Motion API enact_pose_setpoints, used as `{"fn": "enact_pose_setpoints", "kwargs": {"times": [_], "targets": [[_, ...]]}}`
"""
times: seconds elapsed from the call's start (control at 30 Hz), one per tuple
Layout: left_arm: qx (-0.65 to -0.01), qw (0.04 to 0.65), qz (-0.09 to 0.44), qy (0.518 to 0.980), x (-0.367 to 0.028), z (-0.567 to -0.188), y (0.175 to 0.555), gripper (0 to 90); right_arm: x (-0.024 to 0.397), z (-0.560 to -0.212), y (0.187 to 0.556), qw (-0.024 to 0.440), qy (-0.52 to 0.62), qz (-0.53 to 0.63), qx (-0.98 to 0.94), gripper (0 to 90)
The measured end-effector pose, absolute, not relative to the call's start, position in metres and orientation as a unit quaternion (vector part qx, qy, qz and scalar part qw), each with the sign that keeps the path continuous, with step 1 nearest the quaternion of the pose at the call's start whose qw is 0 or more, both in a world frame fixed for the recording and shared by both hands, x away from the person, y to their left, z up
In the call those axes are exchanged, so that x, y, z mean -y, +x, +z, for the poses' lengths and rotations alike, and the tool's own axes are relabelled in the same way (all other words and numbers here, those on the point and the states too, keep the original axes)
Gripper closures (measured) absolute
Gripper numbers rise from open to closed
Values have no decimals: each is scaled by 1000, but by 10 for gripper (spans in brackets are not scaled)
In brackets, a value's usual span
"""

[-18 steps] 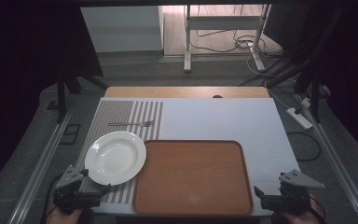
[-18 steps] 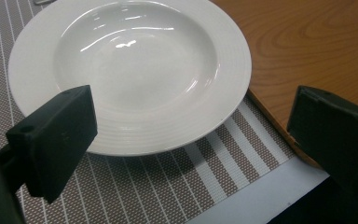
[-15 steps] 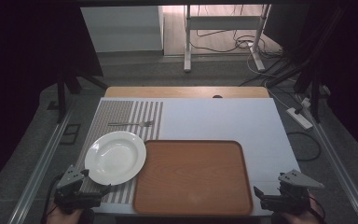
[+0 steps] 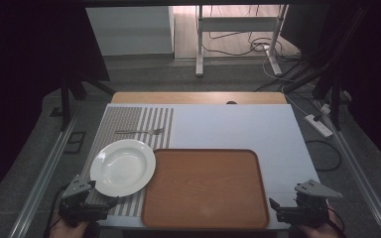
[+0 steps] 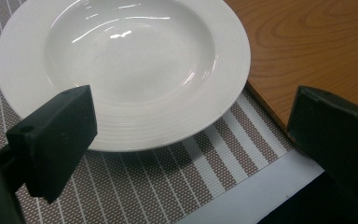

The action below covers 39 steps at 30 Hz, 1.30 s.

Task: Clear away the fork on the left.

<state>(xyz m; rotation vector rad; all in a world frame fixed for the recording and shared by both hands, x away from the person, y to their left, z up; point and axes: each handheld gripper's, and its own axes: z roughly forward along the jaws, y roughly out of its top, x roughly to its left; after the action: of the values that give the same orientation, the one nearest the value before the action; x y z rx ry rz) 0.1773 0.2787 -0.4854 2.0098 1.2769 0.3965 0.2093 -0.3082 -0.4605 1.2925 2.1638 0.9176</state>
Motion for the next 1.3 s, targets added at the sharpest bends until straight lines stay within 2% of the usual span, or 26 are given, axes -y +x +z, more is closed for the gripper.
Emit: {"fn": "enact_pose_setpoints", "kwargs": {"times": [0.43,0.57,0.83,1.3], "targets": [[-504,327,148,786,-274,-486,182,15,308,-461,210,225,471,331,-786,0],[-516,338,130,776,-279,-486,185,0,308,-461,210,226,470,331,-787,0],[-510,344,134,777,-275,-483,190,0,307,-461,210,227,466,328,-790,0],[-505,363,112,775,-278,-481,202,0,307,-461,209,230,462,326,-792,0]]}}
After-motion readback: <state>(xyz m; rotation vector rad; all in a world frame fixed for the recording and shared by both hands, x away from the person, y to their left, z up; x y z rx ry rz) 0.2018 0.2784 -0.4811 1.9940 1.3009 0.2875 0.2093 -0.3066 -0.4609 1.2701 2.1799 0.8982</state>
